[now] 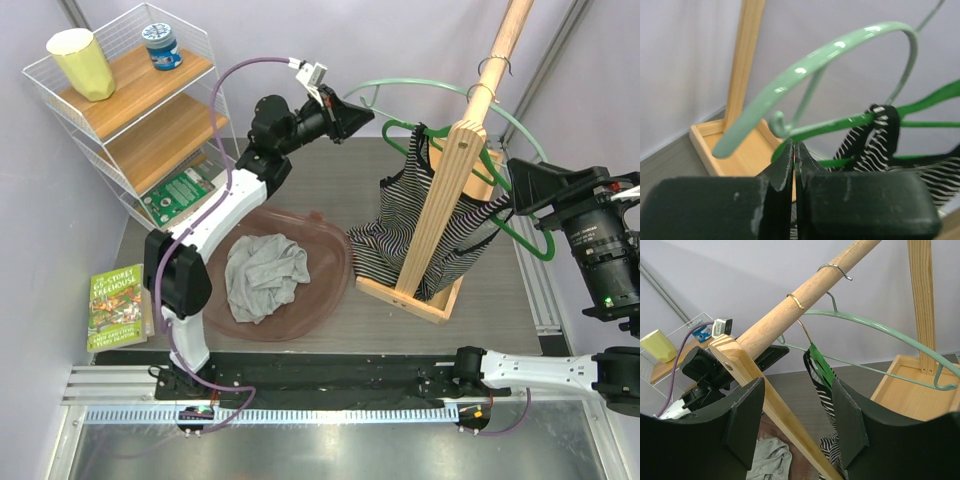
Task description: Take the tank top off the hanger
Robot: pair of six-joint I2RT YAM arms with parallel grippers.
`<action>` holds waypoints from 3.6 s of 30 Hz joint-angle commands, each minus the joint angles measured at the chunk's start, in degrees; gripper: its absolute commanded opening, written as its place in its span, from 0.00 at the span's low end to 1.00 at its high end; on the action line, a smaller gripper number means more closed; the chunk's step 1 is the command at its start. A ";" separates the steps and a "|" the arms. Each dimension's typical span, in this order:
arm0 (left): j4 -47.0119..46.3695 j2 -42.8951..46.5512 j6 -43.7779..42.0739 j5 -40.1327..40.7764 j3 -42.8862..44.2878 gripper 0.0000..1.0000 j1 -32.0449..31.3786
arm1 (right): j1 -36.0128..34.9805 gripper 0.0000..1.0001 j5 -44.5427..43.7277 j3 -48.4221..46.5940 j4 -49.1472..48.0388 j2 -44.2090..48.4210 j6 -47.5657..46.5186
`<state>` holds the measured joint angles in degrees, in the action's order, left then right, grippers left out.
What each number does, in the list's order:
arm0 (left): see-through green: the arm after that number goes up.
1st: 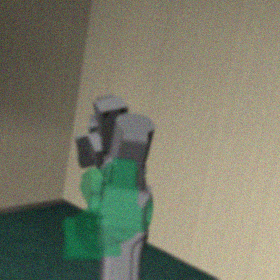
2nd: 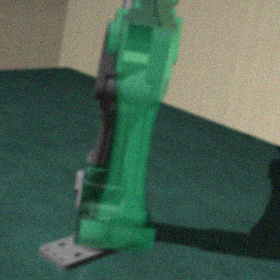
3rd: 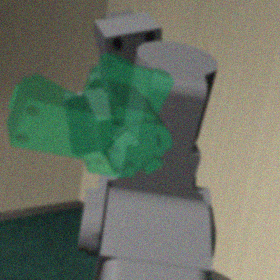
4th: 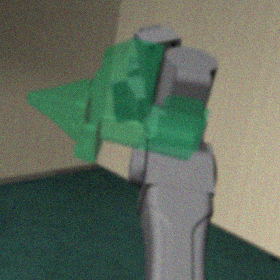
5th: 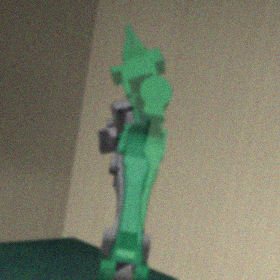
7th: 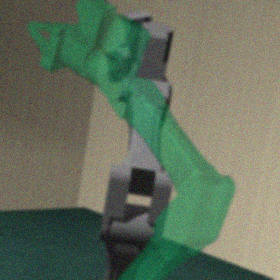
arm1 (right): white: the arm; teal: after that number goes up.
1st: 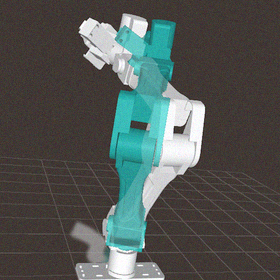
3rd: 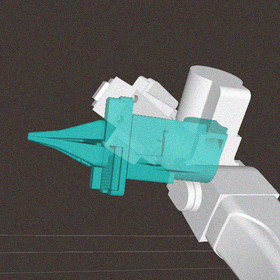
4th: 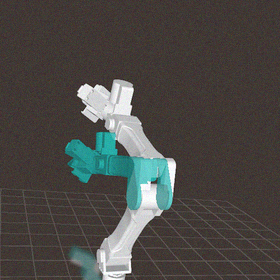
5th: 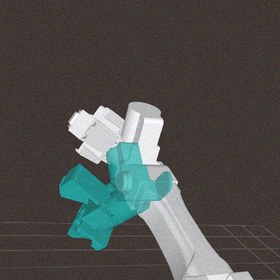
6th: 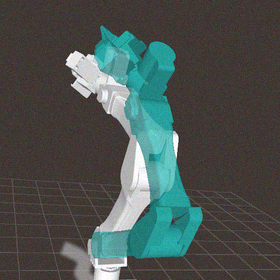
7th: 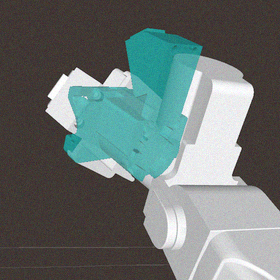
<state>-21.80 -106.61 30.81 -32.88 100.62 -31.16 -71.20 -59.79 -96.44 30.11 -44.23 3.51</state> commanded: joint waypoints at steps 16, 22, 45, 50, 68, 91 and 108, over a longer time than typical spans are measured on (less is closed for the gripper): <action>9.41 -12.49 0.30 9.94 25.40 0.00 -1.89 | -0.26 0.62 -0.06 1.52 -0.75 0.72 0.53; 14.05 -12.65 0.39 12.14 28.92 0.03 -3.12 | -0.17 0.62 0.20 1.78 -0.75 1.16 0.71; 32.70 -7.94 -4.17 18.38 21.22 0.72 -0.66 | -0.26 0.62 1.43 3.02 -0.66 1.95 2.47; 32.26 -0.02 -6.28 19.87 8.84 0.71 -0.04 | -0.26 0.62 1.52 3.45 -0.58 2.13 2.55; 8.89 10.72 -35.18 -2.02 -5.52 0.63 -5.14 | -0.17 0.62 3.72 0.73 2.85 3.01 4.67; -7.72 1.58 -65.08 17.67 -5.78 0.53 -15.16 | -0.17 0.62 3.01 0.56 3.38 1.95 4.40; -8.34 -0.35 -63.41 18.29 -1.83 0.56 -15.60 | -0.26 0.62 2.75 0.38 3.47 3.27 3.88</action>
<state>-27.40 -106.15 -32.21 -15.00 94.85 -46.39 -71.20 -56.45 -95.24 34.39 -41.50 7.70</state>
